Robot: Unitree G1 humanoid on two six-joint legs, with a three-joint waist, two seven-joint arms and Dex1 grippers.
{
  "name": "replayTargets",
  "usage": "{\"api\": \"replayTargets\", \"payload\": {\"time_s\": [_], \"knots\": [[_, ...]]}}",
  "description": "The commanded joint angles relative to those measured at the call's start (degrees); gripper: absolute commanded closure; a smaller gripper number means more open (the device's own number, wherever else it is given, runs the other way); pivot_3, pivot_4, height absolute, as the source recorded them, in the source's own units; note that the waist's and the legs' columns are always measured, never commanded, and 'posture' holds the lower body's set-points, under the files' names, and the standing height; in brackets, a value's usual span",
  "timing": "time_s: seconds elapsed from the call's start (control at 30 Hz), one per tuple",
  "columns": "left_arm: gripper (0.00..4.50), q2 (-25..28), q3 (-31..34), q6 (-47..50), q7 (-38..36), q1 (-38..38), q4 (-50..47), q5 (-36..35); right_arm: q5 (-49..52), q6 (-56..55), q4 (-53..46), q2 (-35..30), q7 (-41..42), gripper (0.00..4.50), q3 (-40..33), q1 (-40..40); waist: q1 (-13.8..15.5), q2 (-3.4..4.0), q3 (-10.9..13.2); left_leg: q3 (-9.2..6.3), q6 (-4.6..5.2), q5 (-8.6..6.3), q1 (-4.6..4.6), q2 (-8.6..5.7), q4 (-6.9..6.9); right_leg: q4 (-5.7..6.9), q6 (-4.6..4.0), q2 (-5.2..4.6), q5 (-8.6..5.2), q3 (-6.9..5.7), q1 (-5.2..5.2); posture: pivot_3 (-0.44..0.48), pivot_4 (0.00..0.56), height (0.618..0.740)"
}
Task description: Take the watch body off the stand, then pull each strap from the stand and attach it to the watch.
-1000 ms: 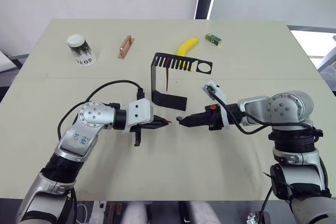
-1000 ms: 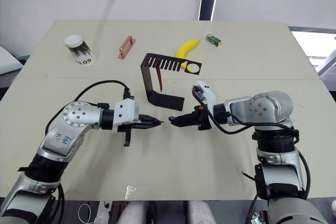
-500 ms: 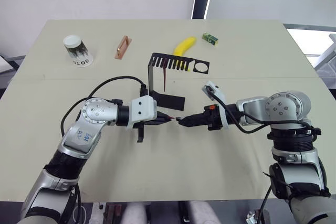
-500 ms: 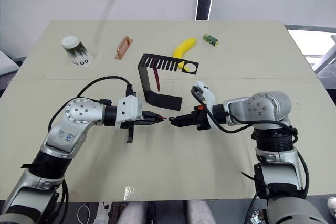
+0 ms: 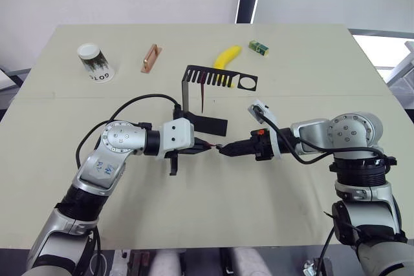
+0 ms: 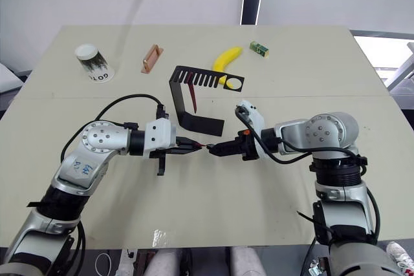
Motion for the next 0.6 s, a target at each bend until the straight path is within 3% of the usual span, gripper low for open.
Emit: {"api": "replayTargets", "payload": {"time_s": [0.03, 0.6], "knots": [[4.5, -0.1, -0.04, -0.61, -0.05, -0.41, -0.96, -0.12, 2.05, 0.28, -1.01, -0.52, -0.9, 2.98, -1.49, -1.18, 0.0, 0.0, 0.0, 0.0, 0.0, 0.0, 0.0, 0.0, 0.0, 0.0, 0.0, 0.0, 0.0, 0.0, 0.0, 0.0, 0.15, 0.74], [4.5, -0.49, -0.04, -1.75, 0.27, -0.62, 0.58, 0.42, 2.79, 0.28, -0.46, -0.74, -1.37, 2.98, -1.36, -1.58, 0.01, 0.0, 0.0, 0.0, 0.0, 0.0, 0.0, 0.0, 0.0, 0.0, 0.0, 0.0, 0.0, 0.0, 0.0, 0.0, 0.15, 0.74]]}}
